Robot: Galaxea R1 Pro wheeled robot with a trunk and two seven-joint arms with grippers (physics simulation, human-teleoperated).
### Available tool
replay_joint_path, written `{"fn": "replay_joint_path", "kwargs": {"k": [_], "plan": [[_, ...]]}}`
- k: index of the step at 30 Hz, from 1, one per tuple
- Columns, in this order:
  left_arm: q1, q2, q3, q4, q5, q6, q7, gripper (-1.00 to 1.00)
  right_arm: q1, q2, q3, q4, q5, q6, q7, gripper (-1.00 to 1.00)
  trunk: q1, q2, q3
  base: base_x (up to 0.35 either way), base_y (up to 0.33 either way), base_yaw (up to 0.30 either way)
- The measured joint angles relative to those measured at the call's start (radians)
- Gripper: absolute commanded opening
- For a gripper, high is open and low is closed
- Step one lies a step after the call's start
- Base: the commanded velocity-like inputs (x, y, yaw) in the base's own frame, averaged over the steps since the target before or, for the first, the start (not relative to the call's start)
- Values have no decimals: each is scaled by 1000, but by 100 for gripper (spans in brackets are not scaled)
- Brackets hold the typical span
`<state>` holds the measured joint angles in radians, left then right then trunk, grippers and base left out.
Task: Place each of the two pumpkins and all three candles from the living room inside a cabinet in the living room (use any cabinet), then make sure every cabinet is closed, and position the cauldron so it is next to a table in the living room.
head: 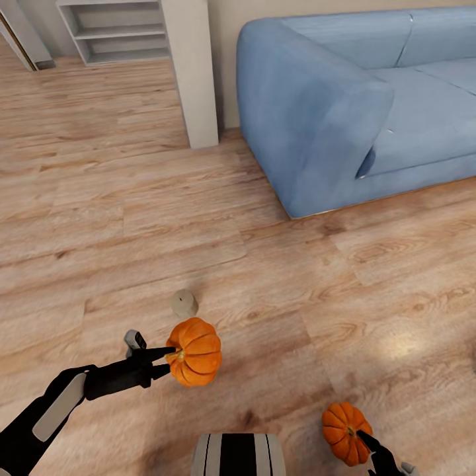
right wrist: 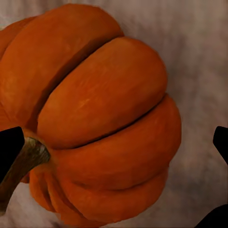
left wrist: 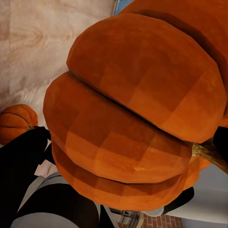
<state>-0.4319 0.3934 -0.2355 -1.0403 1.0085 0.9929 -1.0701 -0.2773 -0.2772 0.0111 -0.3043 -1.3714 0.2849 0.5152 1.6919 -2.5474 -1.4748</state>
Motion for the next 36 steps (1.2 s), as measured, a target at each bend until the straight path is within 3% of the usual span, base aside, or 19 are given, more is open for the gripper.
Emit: {"fn": "replay_joint_path", "kwargs": {"k": [20,26,29,36], "plan": [[0,0,0,0,0,0,0,-100,0,0,0,0,0,1,0,100,0,0,0,45,-3,0],[0,0,0,0,-2,-3,0,-100,-1,0,-5,-3,-13,5,14,100,3,-1,-23,0,0,0],[0,0,0,0,1,-1,0,-100,0,0,-5,-3,-13,5,13,100,3,-1,-23,0,0,0],[0,0,0,0,-2,-3,0,-100,-1,0,-11,-2,-12,3,70,100,6,-3,-50,0,0,0]]}}
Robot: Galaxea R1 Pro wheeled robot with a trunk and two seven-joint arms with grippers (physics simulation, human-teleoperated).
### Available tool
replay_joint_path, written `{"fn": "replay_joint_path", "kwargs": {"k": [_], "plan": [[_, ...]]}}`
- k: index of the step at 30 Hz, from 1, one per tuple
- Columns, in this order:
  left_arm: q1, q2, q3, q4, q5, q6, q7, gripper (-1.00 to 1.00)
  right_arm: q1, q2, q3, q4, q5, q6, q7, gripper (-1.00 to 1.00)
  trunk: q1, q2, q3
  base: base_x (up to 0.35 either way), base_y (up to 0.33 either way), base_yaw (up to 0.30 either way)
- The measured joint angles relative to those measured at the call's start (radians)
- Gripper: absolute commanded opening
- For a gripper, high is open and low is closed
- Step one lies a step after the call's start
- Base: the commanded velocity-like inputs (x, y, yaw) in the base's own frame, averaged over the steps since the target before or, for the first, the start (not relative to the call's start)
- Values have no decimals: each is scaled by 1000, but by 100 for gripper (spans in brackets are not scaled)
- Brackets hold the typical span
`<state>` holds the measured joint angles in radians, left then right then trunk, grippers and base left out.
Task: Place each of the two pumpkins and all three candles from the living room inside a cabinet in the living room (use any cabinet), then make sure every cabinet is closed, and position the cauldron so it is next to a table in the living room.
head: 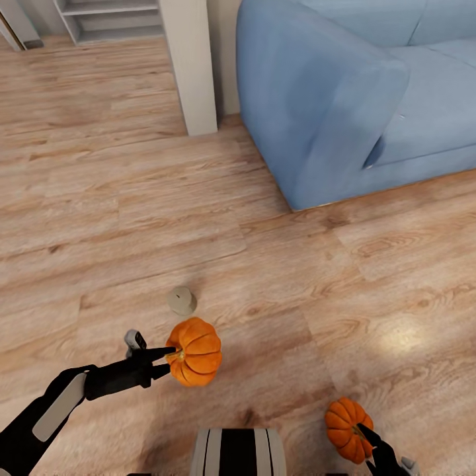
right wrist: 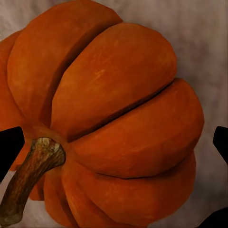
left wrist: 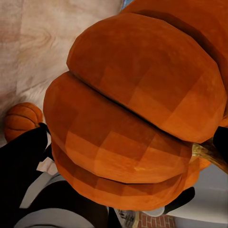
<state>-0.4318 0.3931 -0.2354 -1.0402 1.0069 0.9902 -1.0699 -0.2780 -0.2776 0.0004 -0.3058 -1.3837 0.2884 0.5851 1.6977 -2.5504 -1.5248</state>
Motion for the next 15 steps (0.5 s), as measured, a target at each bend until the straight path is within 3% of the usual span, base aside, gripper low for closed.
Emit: {"fn": "replay_joint_path", "kwargs": {"k": [15], "plan": [[0,-1,0,0,1,1,0,-100,0,0,2,1,-1,0,16,100,1,-1,-8,6,0,0]]}}
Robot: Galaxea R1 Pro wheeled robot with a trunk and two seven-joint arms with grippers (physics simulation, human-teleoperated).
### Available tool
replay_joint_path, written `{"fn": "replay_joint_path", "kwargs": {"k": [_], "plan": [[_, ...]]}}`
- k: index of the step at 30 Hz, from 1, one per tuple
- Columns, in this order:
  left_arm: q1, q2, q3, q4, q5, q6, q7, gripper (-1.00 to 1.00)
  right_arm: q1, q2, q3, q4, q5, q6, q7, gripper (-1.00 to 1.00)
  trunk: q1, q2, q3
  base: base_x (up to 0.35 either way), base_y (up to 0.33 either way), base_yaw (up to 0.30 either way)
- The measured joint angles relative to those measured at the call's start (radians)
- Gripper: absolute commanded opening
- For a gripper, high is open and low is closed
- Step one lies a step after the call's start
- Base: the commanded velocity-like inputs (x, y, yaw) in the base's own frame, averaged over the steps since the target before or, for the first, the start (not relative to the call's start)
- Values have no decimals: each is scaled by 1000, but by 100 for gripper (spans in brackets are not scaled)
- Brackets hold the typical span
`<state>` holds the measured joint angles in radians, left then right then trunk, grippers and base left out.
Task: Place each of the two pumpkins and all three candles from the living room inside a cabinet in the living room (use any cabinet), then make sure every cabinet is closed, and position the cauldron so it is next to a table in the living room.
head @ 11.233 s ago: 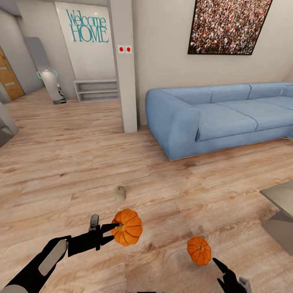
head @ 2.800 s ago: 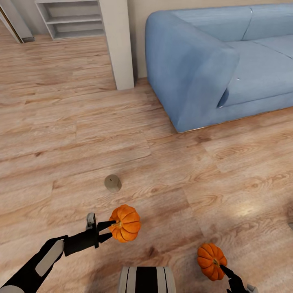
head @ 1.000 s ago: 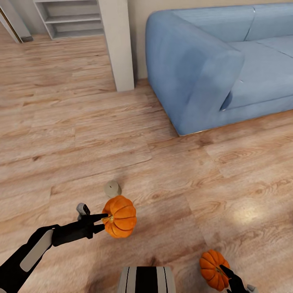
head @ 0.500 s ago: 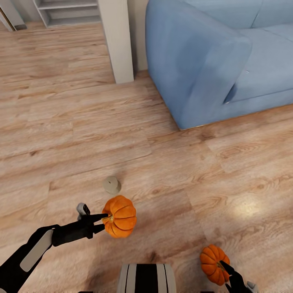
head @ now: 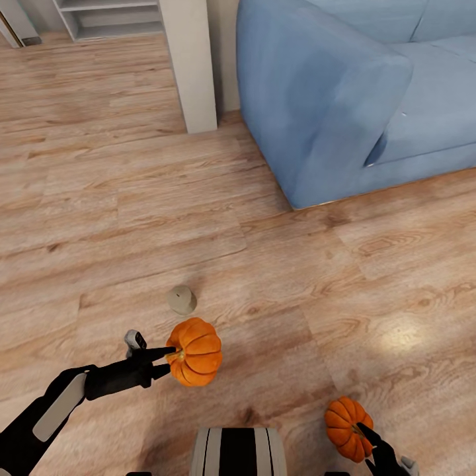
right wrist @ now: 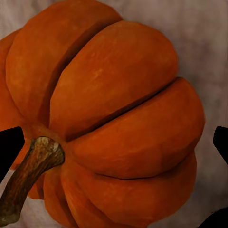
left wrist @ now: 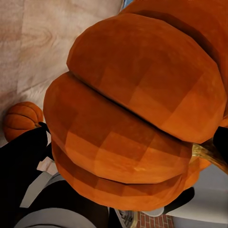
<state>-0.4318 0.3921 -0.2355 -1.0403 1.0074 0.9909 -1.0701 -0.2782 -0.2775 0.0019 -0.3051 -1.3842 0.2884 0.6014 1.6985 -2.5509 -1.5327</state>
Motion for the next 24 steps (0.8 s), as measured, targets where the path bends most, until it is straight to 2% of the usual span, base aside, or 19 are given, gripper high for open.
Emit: {"fn": "replay_joint_path", "kwargs": {"k": [20,21,24], "plan": [[1,0,0,-3,0,1,-1,-100,2,-1,1,-2,4,-1,4,100,0,0,0,25,10,0],[1,0,0,-3,0,1,-1,-100,2,-1,1,-2,5,-1,5,-100,0,0,0,0,0,0],[1,0,0,-2,-1,0,-1,-100,2,-1,1,-2,6,-1,6,-100,0,0,0,0,0,0]]}}
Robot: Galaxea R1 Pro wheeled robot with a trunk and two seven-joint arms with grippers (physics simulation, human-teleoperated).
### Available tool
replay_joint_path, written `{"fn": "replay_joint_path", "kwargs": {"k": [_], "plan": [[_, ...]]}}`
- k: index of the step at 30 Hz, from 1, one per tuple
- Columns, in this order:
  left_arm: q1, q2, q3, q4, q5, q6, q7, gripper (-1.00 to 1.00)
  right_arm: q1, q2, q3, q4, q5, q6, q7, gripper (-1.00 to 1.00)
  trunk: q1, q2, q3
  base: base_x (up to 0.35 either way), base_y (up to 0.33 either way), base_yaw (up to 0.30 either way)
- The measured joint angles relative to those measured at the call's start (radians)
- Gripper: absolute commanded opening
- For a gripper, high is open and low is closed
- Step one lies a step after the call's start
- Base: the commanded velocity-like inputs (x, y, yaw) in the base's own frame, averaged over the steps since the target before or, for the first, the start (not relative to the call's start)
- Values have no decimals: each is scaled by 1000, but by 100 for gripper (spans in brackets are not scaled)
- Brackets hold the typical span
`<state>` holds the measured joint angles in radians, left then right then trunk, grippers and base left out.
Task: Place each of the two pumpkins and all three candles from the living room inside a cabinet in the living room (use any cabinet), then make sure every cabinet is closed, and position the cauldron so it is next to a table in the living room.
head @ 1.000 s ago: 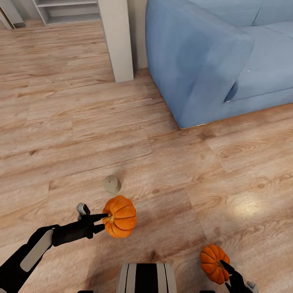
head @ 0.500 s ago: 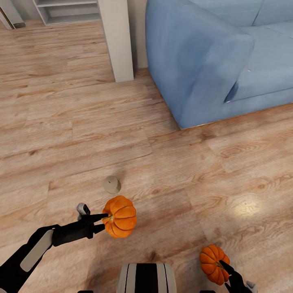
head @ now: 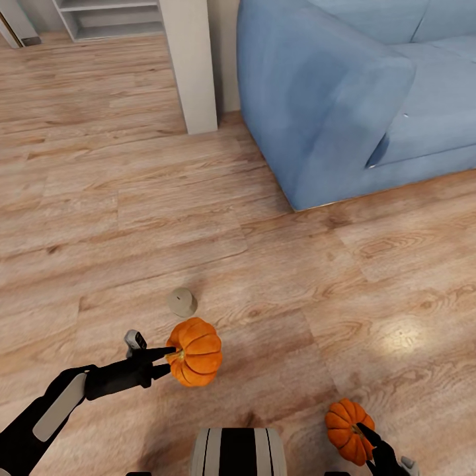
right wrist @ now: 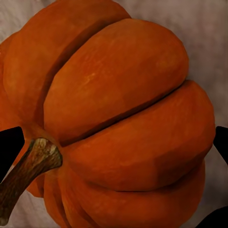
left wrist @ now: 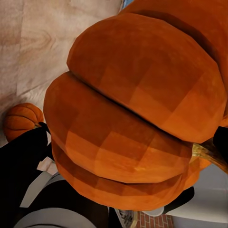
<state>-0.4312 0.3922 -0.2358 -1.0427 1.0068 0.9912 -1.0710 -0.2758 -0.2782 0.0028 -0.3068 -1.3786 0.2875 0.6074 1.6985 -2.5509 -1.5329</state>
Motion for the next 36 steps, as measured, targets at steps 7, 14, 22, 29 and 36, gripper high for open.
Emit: {"fn": "replay_joint_path", "kwargs": {"k": [7,14,22,29,36], "plan": [[0,0,0,1,1,0,0,-100,0,0,-1,0,-1,0,-2,-100,0,0,0,0,0,0],[0,0,0,2,1,0,0,-100,-1,0,-1,0,-1,0,-3,-100,0,0,0,0,0,0],[0,0,0,1,2,1,0,-100,0,0,-1,0,-1,-1,-2,-100,0,0,0,0,0,0],[0,0,0,1,2,0,0,-100,0,0,-1,0,-1,-1,-2,-100,0,0,0,0,0,0],[0,1,1,1,14,0,-2,-100,0,0,0,0,-1,-1,-2,-100,0,0,0,0,0,0]]}}
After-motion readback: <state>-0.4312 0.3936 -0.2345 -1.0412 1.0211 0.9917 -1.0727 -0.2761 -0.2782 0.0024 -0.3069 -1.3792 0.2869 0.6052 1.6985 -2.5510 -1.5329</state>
